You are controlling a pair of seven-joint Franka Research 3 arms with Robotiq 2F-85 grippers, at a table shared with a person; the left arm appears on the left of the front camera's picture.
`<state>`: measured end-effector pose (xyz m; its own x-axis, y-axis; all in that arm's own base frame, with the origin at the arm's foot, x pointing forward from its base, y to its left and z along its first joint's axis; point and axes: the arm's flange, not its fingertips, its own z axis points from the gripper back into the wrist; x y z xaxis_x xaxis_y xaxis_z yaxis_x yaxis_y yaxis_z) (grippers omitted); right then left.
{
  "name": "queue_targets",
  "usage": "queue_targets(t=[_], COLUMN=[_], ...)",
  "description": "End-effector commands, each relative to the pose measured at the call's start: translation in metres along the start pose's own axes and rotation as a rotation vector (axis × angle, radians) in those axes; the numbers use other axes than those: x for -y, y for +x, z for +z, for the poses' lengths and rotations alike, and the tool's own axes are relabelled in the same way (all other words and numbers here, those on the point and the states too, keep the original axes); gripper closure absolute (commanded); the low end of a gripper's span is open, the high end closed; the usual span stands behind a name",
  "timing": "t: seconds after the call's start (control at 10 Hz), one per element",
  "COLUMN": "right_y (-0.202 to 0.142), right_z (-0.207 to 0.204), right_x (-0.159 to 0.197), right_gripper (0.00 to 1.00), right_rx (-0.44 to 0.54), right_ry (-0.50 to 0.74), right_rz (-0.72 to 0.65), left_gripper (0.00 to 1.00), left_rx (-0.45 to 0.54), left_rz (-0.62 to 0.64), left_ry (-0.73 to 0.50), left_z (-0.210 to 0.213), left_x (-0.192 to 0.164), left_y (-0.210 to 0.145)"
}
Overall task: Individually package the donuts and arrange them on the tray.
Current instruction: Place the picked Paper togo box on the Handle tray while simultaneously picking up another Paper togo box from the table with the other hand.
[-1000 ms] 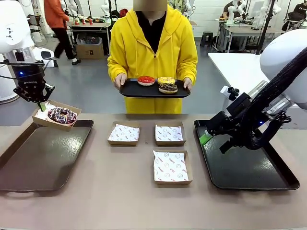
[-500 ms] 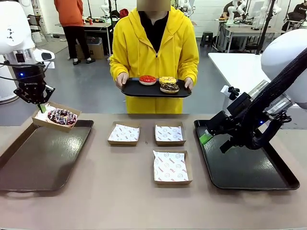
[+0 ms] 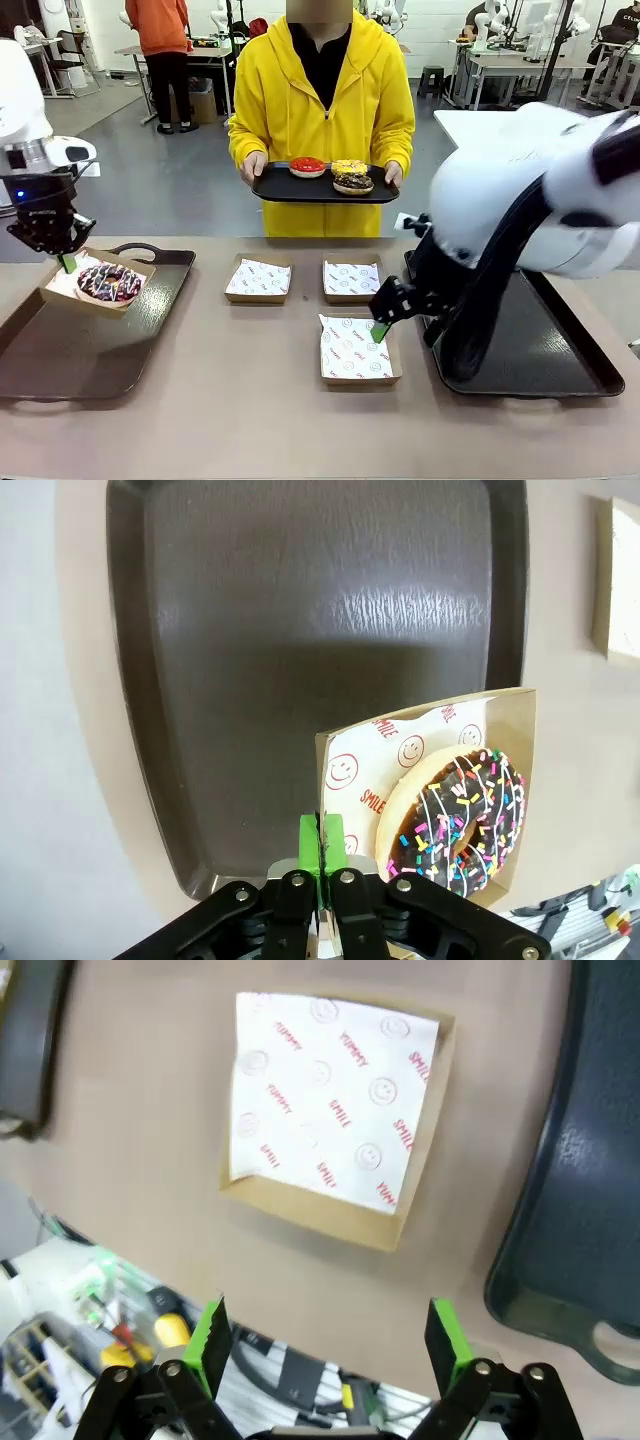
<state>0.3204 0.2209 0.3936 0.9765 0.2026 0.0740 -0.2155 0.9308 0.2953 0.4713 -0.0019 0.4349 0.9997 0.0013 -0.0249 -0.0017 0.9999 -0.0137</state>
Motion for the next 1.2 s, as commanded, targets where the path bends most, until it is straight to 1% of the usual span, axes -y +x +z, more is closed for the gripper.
queue_targets(t=[0.0,0.1,0.3,0.4,0.5,0.6,0.7,1.1], right_y=[0.024,0.028,0.033,0.034,0.033,0.033,0.028,0.030], right_z=[-0.021,-0.034,-0.050,-0.055,-0.057,-0.052,-0.056,-0.054], right_x=[-0.006,-0.006,-0.003,-0.004,-0.005,-0.008,0.004,0.002], right_gripper=[0.00,0.00,0.00,0.00,0.00,0.00,0.00,0.00], right_rx=[0.009,0.005,-0.015,-0.019,-0.014,0.004,-0.033,-0.029], right_ry=[-0.105,-0.124,-0.126,-0.129,-0.133,-0.127,-0.120,-0.112], right_rz=[-0.073,-0.094,-0.118,-0.126,-0.140,-0.156,-0.113,-0.125], left_gripper=[0.99,0.99,0.99,0.99,0.99,0.99,0.99,0.99], left_rx=[0.055,0.069,0.081,0.096,0.104,0.066,0.066,0.073], left_rz=[-0.032,-0.036,-0.041,-0.019,0.008,-0.018,-0.018,-0.016], left_ry=[-0.063,-0.082,-0.070,-0.073,-0.070,-0.050,-0.050,-0.050], left_z=[-0.012,-0.023,-0.038,-0.042,-0.042,-0.039,-0.039,-0.042], left_x=[-0.012,-0.012,-0.012,-0.014,-0.015,-0.010,-0.010,-0.010], left_y=[-0.017,-0.023,-0.027,-0.026,-0.026,-0.025,-0.025,-0.025])
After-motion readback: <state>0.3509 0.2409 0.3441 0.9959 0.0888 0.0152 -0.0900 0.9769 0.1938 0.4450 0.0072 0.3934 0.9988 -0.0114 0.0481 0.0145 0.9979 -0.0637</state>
